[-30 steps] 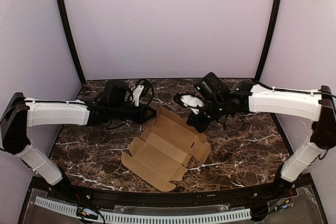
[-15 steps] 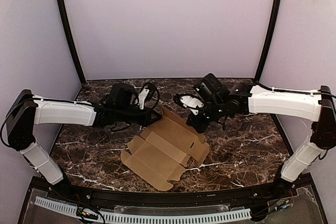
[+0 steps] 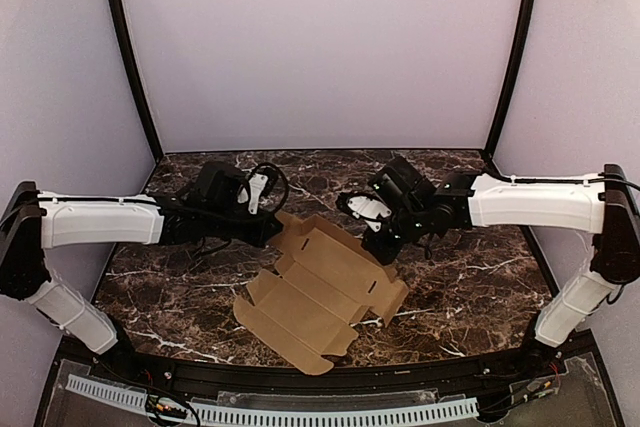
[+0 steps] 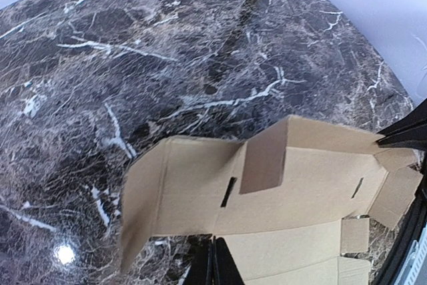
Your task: Fold the paper box
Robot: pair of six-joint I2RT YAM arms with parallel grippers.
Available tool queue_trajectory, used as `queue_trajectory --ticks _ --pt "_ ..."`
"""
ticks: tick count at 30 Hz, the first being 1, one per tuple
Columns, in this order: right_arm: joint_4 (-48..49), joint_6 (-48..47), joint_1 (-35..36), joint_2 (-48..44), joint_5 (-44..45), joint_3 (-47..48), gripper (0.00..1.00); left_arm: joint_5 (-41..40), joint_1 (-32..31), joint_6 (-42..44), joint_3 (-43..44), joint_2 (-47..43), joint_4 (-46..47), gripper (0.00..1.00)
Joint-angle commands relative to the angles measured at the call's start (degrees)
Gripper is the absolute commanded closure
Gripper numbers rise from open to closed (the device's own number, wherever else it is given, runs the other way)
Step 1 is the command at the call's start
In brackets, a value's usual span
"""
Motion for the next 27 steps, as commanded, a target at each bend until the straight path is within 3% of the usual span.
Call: queue_trajectory --ticks 1,11,27 --pt "2.44 1.78 0.19 0.46 0.49 -1.81 1.00 -6.10 -0.35 0.25 -2.71 -1.09 -5.16 1.00" --pt "3.69 2.58 0.19 1.28 -0.49 -2.71 1.00 -6.15 -0.35 -1.53 -3.78 3.50 -6.60 0.99" --pt "4.40 4.14 0.21 2.34 -0.34 -2.30 1.00 1.30 -1.79 -4.01 -6.01 6.51 -4.32 1.00"
